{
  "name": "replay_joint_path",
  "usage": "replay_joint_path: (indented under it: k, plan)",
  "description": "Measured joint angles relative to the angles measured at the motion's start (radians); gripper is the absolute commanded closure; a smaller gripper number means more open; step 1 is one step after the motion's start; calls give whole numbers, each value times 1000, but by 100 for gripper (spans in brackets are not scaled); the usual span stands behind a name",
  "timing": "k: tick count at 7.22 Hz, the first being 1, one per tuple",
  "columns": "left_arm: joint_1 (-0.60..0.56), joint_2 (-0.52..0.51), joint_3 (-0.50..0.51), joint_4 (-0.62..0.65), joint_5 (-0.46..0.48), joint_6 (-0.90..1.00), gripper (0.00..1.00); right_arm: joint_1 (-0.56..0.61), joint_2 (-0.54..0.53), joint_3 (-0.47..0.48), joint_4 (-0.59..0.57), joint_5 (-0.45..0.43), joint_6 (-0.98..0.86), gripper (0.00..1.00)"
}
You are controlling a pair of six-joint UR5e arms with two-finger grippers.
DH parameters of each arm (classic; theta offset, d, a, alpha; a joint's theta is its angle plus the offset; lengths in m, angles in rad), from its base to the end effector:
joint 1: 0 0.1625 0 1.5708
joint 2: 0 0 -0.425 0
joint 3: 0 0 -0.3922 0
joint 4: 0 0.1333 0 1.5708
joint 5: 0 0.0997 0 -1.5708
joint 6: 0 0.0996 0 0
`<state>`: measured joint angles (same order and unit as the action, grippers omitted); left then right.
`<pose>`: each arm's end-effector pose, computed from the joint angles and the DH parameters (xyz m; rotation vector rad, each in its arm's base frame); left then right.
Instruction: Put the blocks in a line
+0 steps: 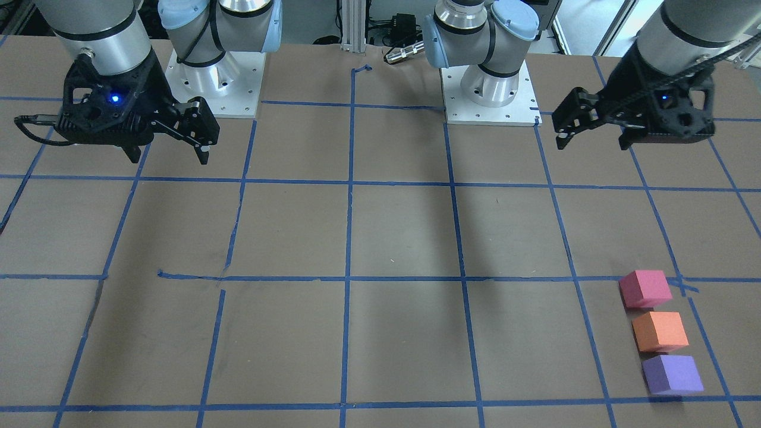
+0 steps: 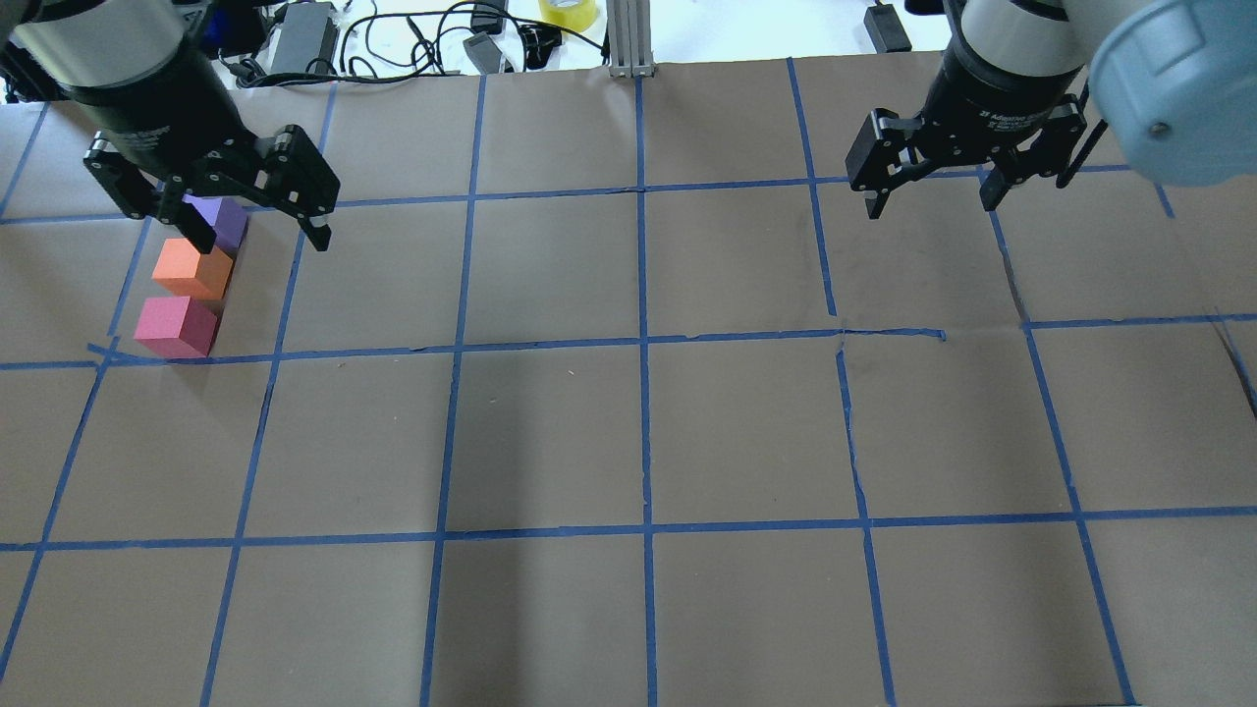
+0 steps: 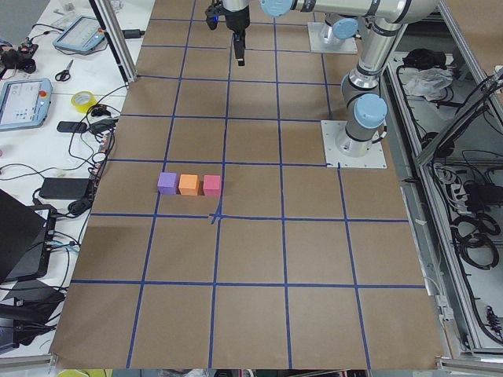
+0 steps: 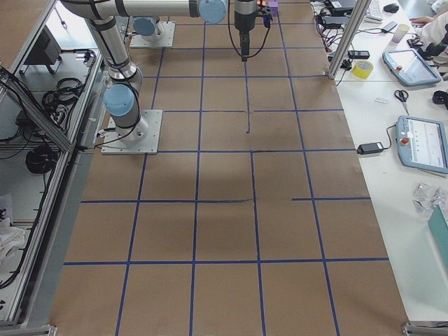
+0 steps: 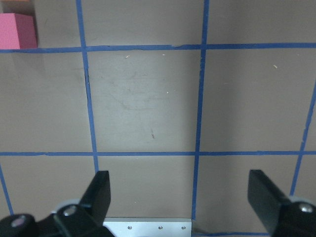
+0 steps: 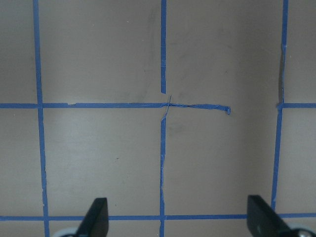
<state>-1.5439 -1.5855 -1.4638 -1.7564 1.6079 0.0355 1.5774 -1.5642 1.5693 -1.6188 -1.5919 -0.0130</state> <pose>-0.1165 -0.4901 0.5152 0.0160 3.1039 0.1467 0.1345 -0.4980 0.4903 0.0299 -3.1195 0.0668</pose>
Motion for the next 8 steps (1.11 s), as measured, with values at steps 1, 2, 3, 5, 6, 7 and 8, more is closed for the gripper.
replay_joint_path:
  k: [1, 2, 3, 5, 6, 7, 8]
  plan:
    - [-36, 0, 2, 0, 0, -23, 0, 0, 0, 0, 1, 0, -6, 0]
    - [-55, 3, 3, 0, -2, -32, 0, 0, 0, 0, -1, 0, -10, 0]
    - [-62, 3, 2, 0, -3, -35, 0, 0, -1, 0, -3, 0, -14, 0]
    - [-66, -6, 0, 29, -4, -29, 0, 0, -2, 0, -5, 0, -16, 0]
    - [-68, -12, -4, 62, -5, -25, 0, 0, -2, 0, -6, 0, -16, 0]
    - [-69, -13, -6, 84, -8, -21, 0, 0, -2, 0, -7, 1, -16, 0]
    - [-70, -13, -9, 100, -14, -17, 0, 0, -2, 0, -8, 1, -16, 0]
